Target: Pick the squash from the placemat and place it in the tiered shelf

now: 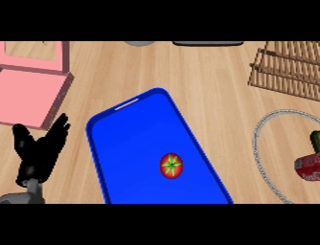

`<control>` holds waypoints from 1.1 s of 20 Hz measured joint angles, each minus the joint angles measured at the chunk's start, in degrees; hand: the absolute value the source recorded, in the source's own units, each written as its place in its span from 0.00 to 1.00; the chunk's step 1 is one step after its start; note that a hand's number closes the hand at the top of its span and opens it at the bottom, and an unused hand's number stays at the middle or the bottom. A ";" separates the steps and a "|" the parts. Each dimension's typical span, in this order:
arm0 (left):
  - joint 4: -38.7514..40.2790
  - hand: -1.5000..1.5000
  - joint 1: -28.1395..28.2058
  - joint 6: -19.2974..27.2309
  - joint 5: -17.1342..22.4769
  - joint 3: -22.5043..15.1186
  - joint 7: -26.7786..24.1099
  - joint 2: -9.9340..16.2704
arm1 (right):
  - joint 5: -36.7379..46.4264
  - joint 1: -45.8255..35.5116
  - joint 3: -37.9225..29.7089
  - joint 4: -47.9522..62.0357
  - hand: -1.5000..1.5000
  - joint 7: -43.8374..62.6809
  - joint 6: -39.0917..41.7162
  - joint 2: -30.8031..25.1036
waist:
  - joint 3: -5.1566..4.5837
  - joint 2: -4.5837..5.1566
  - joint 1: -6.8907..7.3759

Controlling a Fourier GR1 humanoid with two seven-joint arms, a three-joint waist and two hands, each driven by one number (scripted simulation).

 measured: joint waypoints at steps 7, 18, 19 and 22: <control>-0.51 0.50 0.25 -0.58 -0.95 1.09 0.28 -0.52 | 6.36 -2.81 -0.33 5.68 0.00 -2.80 -1.97 2.27 | 0.00 0.02 0.02; -1.33 0.50 0.02 -1.17 -2.13 1.97 1.78 -1.81 | 12.04 -7.46 -1.49 17.59 0.00 -12.55 -7.55 6.63 | -0.10 0.07 0.02; -1.31 0.50 -0.09 -1.35 -2.13 2.15 2.06 -1.81 | 12.43 -8.45 -1.45 18.65 0.00 -13.05 -7.44 6.76 | -0.12 0.09 0.02; -0.75 0.50 -0.53 -2.14 -1.91 2.73 2.33 -1.43 | 13.47 -8.90 0.29 19.63 1.00 -14.91 -4.51 6.11 | -0.37 -0.02 0.01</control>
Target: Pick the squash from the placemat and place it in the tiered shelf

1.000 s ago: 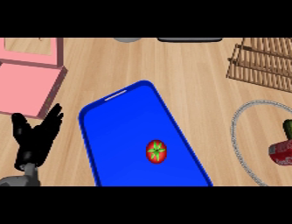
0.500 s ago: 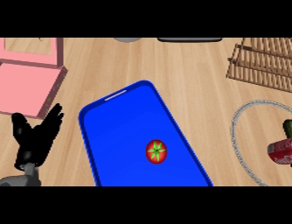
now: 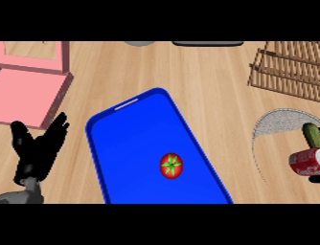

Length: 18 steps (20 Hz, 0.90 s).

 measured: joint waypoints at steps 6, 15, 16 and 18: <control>0.75 0.50 -0.61 0.00 -0.48 0.36 -0.48 -0.43 | 2.21 0.32 2.45 -0.01 1.00 -5.67 2.50 -1.29 | -0.42 -0.25 -0.07; 1.08 0.50 -0.42 -0.98 -0.75 0.85 -1.54 -0.38 | 2.84 -0.89 5.79 -7.88 1.00 -2.95 3.93 4.77 | -0.26 -0.22 -0.33; 0.85 0.50 -0.52 -0.71 -1.01 0.72 -1.10 -0.40 | 2.93 -2.41 7.00 -8.75 1.00 -1.07 4.34 6.72 | -0.14 -0.16 -0.11; 1.11 0.50 -0.58 -0.52 -1.16 0.82 -1.46 -0.72 | 3.25 -4.81 8.32 -10.20 1.00 0.89 4.52 9.00 | 0.05 -0.07 0.01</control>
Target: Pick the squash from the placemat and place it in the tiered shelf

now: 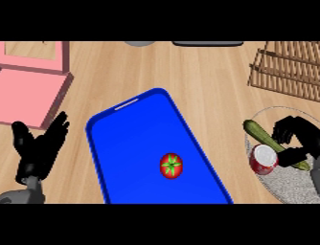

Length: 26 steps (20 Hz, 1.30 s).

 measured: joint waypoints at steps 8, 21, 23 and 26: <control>-1.19 0.50 1.40 0.13 0.24 0.81 0.81 0.28 | -2.92 -2.04 -1.45 -21.54 1.00 9.87 -0.58 4.10 | 0.17 -0.26 -1.13; -1.30 0.50 0.86 0.83 -0.97 0.04 0.65 -1.00 | -13.27 -18.31 -17.15 -43.08 1.00 37.51 9.99 -6.13 | 0.17 -0.06 -0.65; -0.98 0.50 0.69 0.34 -0.99 0.07 -0.04 -0.94 | -14.59 -22.52 -19.13 -39.96 1.00 38.94 10.94 -8.92 | 0.17 0.04 -0.32; -0.35 0.50 0.23 0.50 -1.25 0.17 -0.53 -1.22 | -16.06 -27.77 -21.81 -34.16 1.00 39.52 11.37 -12.51 | 0.20 0.12 -0.01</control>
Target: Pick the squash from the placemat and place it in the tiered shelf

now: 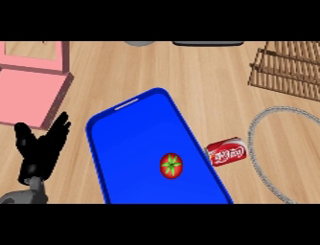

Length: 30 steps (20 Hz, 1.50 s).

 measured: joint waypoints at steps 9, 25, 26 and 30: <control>-0.96 0.50 -0.72 -0.79 0.55 0.30 2.28 0.32 | 1.54 -11.30 -2.34 21.04 1.00 -6.89 -1.93 -9.89 | -0.08 0.31 0.72; -0.39 0.50 -1.02 -1.47 -0.20 0.28 0.92 -0.09 | 10.56 -22.06 5.25 56.17 1.00 -31.72 -7.87 -15.78 | -0.01 0.63 1.57; -0.53 0.50 -0.85 -1.41 -0.20 0.26 0.76 -0.28 | 11.10 -22.23 5.47 57.72 1.00 -33.17 -8.60 -15.81 | -0.01 0.61 1.50; -0.18 0.50 -1.14 -1.65 -0.09 0.51 0.98 -0.20 | 13.46 -24.45 6.23 64.87 1.00 -37.61 -11.53 -15.97 | 0.02 0.64 1.56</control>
